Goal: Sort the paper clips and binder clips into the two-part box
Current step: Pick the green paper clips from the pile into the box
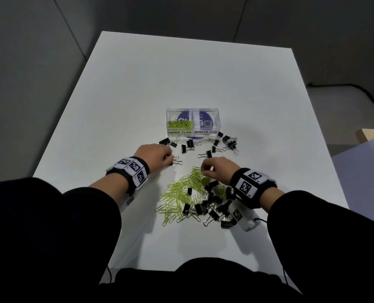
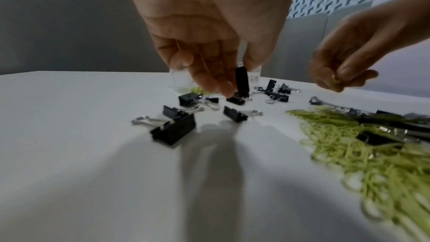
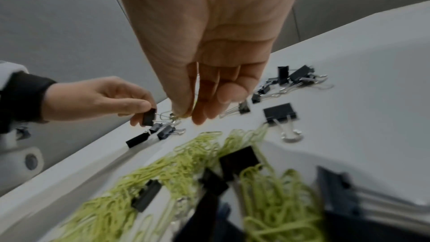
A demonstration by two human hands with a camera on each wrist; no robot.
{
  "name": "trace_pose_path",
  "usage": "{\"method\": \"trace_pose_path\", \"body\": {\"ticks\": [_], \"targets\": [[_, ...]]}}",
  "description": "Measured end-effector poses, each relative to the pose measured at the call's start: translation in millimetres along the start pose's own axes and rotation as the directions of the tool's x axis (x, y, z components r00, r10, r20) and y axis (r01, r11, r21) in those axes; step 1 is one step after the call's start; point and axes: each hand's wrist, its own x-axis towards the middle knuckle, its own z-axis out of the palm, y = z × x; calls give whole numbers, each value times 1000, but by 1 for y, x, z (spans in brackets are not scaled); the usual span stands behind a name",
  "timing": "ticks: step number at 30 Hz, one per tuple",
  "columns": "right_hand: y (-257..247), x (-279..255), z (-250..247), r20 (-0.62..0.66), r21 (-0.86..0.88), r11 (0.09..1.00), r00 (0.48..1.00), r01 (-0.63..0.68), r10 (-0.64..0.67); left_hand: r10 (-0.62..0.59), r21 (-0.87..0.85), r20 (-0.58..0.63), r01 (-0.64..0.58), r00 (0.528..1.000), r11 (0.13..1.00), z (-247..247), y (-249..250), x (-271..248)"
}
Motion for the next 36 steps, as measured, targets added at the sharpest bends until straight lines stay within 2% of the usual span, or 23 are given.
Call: {"method": "trace_pose_path", "body": {"ticks": [2,5,7,10,14,21,24,33,36], "targets": [[-8,3,4,32,12,1000,999,25,-25,-39,33,38,38,999,999,1,-7,-2],[-9,4,4,20,-158,987,1000,10,-7,-35,33,33,34,999,999,5,-12,-8],[-3,1,0,12,-337,941,999,-38,44,50,20,-17,-50,999,999,9,-4,-13],[5,-7,1,26,-485,872,995,-72,97,230,-30,52,-229,972,973,17,25,-16],[8,-13,18,36,-528,848,997,-39,68,293,-22,164,-293,942,956,29,60,-15],[11,-13,33,4,-433,896,993,-102,115,334,143,184,-361,925,922,37,70,-16],[13,-13,36,-21,-444,891,995,-95,95,357,187,180,-388,917,903,36,73,-18],[18,-12,36,-45,-471,877,995,-99,89,348,1,149,-352,926,936,28,63,-20],[18,-12,37,-114,-500,862,993,-82,28,320,-71,164,-313,933,947,24,58,-18]]}}
